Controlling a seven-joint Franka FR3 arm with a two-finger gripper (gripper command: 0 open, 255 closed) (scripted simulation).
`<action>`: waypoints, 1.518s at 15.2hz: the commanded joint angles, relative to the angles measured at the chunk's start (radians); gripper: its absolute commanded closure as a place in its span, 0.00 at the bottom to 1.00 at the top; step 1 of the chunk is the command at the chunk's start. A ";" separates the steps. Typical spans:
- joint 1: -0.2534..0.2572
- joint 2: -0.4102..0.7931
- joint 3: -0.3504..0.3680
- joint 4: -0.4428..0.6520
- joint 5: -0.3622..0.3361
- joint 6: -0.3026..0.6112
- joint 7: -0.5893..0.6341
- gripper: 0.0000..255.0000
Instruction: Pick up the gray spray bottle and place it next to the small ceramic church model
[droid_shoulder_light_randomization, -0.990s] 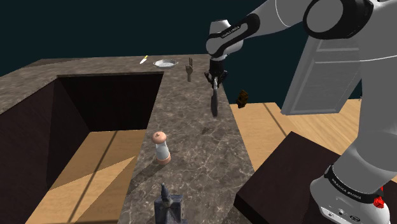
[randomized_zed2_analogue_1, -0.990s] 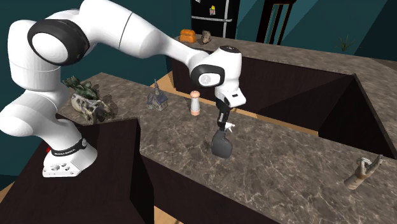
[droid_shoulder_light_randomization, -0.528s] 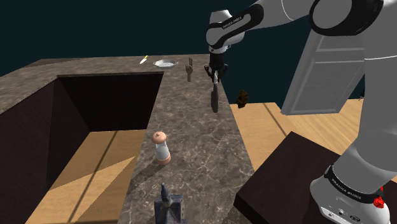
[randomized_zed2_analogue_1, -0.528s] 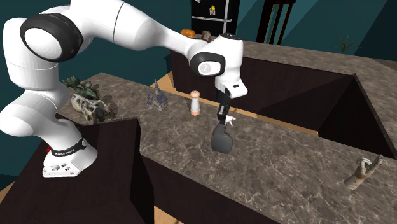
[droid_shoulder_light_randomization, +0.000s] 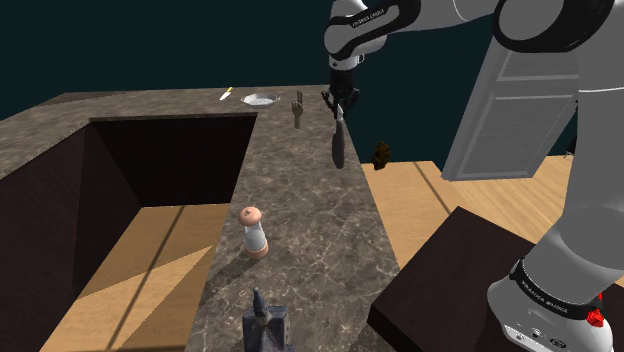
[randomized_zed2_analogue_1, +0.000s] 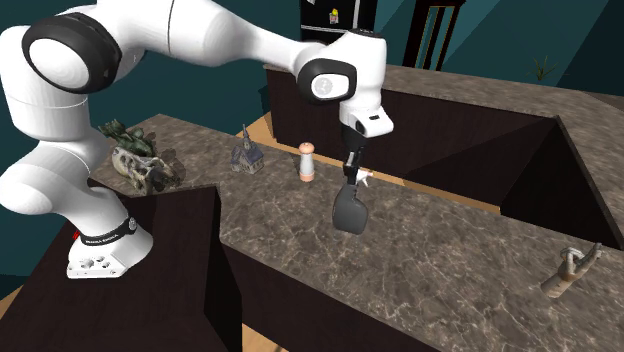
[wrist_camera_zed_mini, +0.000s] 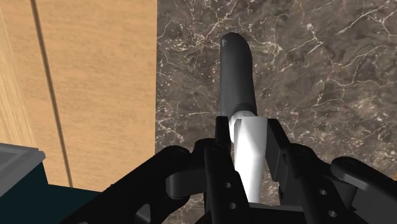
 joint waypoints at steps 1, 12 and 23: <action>0.000 -0.007 0.000 0.018 0.001 -0.024 -0.001 1.00; 0.002 -0.023 0.001 0.141 0.003 -0.164 -0.005 1.00; 0.005 -0.005 0.002 0.317 0.003 -0.322 -0.010 1.00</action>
